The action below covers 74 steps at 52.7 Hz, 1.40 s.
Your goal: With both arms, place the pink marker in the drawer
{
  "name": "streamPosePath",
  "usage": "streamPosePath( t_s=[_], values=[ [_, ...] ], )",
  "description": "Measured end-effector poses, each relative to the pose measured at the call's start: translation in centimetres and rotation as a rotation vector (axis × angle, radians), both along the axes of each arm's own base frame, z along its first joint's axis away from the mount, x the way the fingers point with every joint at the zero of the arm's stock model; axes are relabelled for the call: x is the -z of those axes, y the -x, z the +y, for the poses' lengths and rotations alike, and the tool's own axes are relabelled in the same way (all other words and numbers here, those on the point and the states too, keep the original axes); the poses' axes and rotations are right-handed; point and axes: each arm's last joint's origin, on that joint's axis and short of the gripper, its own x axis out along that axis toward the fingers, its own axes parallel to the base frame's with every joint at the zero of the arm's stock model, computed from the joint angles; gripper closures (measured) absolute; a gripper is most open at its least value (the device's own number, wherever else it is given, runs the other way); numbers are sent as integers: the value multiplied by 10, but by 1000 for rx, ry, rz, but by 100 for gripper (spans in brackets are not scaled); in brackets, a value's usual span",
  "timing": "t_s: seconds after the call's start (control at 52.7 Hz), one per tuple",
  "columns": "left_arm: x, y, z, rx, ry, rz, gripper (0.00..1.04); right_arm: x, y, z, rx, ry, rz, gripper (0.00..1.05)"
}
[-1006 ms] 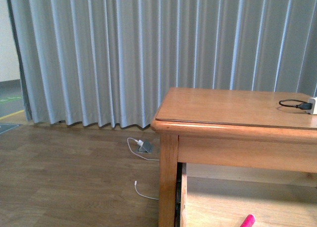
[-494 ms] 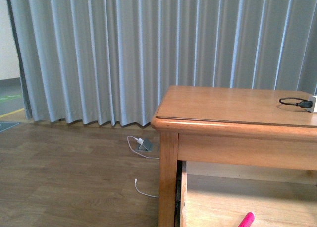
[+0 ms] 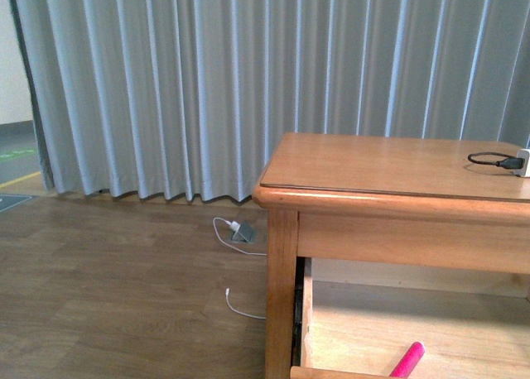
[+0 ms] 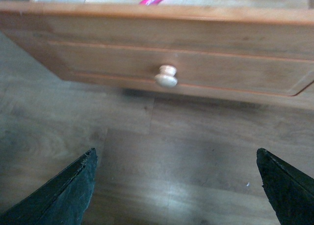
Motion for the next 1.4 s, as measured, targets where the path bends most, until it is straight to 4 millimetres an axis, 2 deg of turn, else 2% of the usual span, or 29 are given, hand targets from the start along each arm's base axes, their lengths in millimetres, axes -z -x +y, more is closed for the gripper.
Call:
streamPosePath(
  t_s=[0.114,0.228,0.323,0.475,0.569,0.702,0.778,0.93,1.139,1.405],
  values=[
    [0,0,0,0,-1,0,5,0,-19,10,-27,5,63,8],
    [0,0,0,0,-1,0,6,4,-42,24,-38,61,104,8],
    [0,0,0,0,-1,0,6,9,-75,36,30,129,130,8],
    [0,0,0,0,-1,0,6,24,-104,41,95,167,185,8],
    [0,0,0,0,-1,0,6,30,-115,40,120,181,190,8],
    [0,0,0,0,-1,0,6,33,-131,36,147,131,104,8],
    [0,0,0,0,-1,0,6,29,-145,32,151,88,-26,8],
    [0,0,0,0,-1,0,6,33,-162,26,144,70,-160,8],
    [0,0,0,0,-1,0,6,49,-182,24,136,91,-239,8],
    [0,0,0,0,-1,0,6,59,-212,29,144,113,-329,8]
  ],
)
